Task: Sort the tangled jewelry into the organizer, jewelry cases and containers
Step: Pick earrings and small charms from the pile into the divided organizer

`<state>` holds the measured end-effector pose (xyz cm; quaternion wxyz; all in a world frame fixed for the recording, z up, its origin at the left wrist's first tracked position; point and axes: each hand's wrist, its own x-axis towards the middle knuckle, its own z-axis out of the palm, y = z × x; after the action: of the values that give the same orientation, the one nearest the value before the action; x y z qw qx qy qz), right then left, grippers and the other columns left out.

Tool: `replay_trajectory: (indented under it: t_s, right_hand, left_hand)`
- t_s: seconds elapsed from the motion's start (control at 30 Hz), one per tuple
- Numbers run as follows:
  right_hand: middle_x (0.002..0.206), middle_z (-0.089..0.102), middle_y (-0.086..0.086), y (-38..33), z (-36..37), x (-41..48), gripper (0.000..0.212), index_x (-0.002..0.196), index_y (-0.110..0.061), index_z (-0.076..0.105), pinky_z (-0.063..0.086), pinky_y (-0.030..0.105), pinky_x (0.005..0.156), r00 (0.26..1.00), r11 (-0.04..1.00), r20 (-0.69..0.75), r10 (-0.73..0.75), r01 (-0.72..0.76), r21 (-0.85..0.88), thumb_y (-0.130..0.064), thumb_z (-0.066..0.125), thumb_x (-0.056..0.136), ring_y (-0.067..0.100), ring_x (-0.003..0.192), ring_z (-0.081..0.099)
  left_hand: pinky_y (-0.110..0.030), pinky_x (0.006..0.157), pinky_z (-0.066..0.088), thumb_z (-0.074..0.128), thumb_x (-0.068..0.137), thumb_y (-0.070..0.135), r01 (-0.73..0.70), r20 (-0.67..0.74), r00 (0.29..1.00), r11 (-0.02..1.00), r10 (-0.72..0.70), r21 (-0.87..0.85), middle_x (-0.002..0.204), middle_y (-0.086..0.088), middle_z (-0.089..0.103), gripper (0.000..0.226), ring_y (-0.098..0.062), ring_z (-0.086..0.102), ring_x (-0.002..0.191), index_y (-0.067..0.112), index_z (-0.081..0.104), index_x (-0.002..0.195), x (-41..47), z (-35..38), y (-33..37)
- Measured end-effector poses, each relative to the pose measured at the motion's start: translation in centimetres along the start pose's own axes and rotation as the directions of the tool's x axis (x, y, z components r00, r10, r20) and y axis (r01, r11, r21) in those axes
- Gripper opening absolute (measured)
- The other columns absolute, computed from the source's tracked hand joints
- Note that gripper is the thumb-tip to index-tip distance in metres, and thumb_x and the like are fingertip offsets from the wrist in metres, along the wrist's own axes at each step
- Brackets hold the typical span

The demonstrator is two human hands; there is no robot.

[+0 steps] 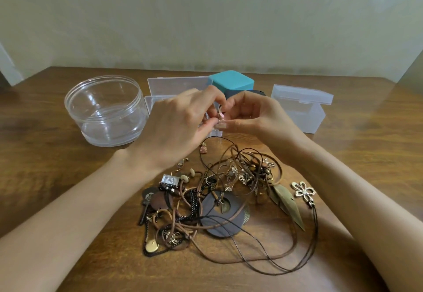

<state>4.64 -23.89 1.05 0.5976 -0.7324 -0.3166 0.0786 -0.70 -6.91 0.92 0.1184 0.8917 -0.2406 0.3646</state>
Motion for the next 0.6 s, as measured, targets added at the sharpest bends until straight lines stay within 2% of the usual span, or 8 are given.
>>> replay_trajectory:
  t_s: [0.07,0.2,0.27,0.33,0.4,0.47,0.53,0.6]
  right_hand:
    - [0.084,0.066,0.008,-0.1,-0.1,-0.1,0.023,0.093,-0.012,0.063,0.052,0.02,0.072,1.0,0.995,-0.008,-0.022,0.021,-0.097,-0.006,0.075,0.074,0.01,0.075,0.063]
    - [0.075,0.063,-0.007,-0.1,0.3,-0.2,0.024,0.082,-0.025,0.061,0.044,0.012,0.061,0.989,0.909,-0.033,-0.145,0.12,-0.399,-0.005,0.073,0.077,-0.001,0.065,0.056]
    - [0.074,0.064,-0.003,-0.1,0.4,-0.2,0.023,0.081,-0.023,0.062,0.046,0.018,0.058,0.987,0.905,-0.052,-0.153,0.119,-0.408,-0.001,0.069,0.076,0.005,0.064,0.056]
    - [0.075,0.065,0.002,-0.2,0.4,-0.3,0.021,0.08,-0.02,0.063,0.048,0.026,0.06,0.99,0.921,-0.072,-0.121,0.085,-0.379,0.001,0.067,0.077,0.013,0.065,0.058]
    - [0.073,0.065,0.003,-0.3,0.2,-0.3,0.018,0.08,-0.016,0.063,0.047,0.023,0.055,0.995,0.95,-0.068,-0.07,0.046,-0.308,0.002,0.066,0.079,0.01,0.059,0.058]
    - [0.071,0.065,0.004,-0.6,-0.2,-0.3,0.013,0.082,-0.011,0.062,0.047,0.022,0.053,0.998,0.977,-0.049,-0.035,0.024,-0.213,0.002,0.066,0.081,0.009,0.054,0.058]
    - [0.068,0.065,0.001,-0.8,-0.6,-0.4,0.011,0.082,-0.008,0.061,0.048,0.023,0.052,1.0,0.989,-0.021,-0.023,0.02,-0.143,0.001,0.067,0.082,0.008,0.053,0.058]
    - [0.063,0.064,-0.003,-0.9,-0.8,-0.4,0.012,0.081,-0.007,0.059,0.048,0.022,0.051,1.0,0.996,0.006,-0.022,0.022,-0.09,0.002,0.067,0.081,0.006,0.051,0.058]
  left_hand:
    - [-0.035,0.055,0.053,0.066,0.08,0.015,-0.002,0.016,1.0,1.0,0.002,0.002,0.08,0.003,0.064,0.024,-0.013,0.061,0.071,0.011,0.059,0.102,0.0,0.0,0.1]
    - [-0.031,0.053,0.052,0.071,0.076,0.008,0.015,0.026,1.0,1.0,-0.016,0.016,0.081,0.005,0.061,0.028,-0.009,0.056,0.07,0.01,0.057,0.101,-0.2,0.4,0.4]
    - [-0.027,0.053,0.049,0.07,0.076,0.009,0.085,0.034,0.996,0.995,-0.083,-0.047,0.08,0.011,0.057,0.028,-0.005,0.054,0.067,0.012,0.055,0.099,-0.2,0.5,0.7]
    - [-0.028,0.056,0.051,0.07,0.077,0.01,0.24,0.09,0.97,0.949,-0.226,-0.204,0.08,0.011,0.06,0.027,-0.007,0.058,0.064,0.016,0.052,0.097,-0.1,0.6,1.0]
    - [-0.022,0.052,0.051,0.069,0.08,0.008,0.453,0.224,0.891,0.79,-0.394,-0.413,0.081,0.004,0.062,0.025,-0.006,0.059,0.063,0.02,0.05,0.092,0.3,0.5,1.2]
    - [-0.017,0.042,0.045,0.066,0.082,0.005,0.63,0.394,0.773,0.534,-0.496,-0.564,0.082,-0.001,0.062,0.02,-0.003,0.06,0.059,0.019,0.053,0.09,0.5,0.2,1.1]
    - [-0.015,0.038,0.041,0.064,0.084,0.004,0.708,0.507,0.689,0.329,-0.518,-0.625,0.081,-0.004,0.064,0.014,-0.004,0.062,0.057,0.013,0.057,0.092,0.7,-0.3,0.9]
    - [-0.013,0.036,0.039,0.062,0.083,0.003,0.74,0.582,0.638,0.191,-0.505,-0.645,0.073,-0.002,0.065,0.012,-0.004,0.06,0.052,0.008,0.06,0.093,0.9,-0.8,0.7]
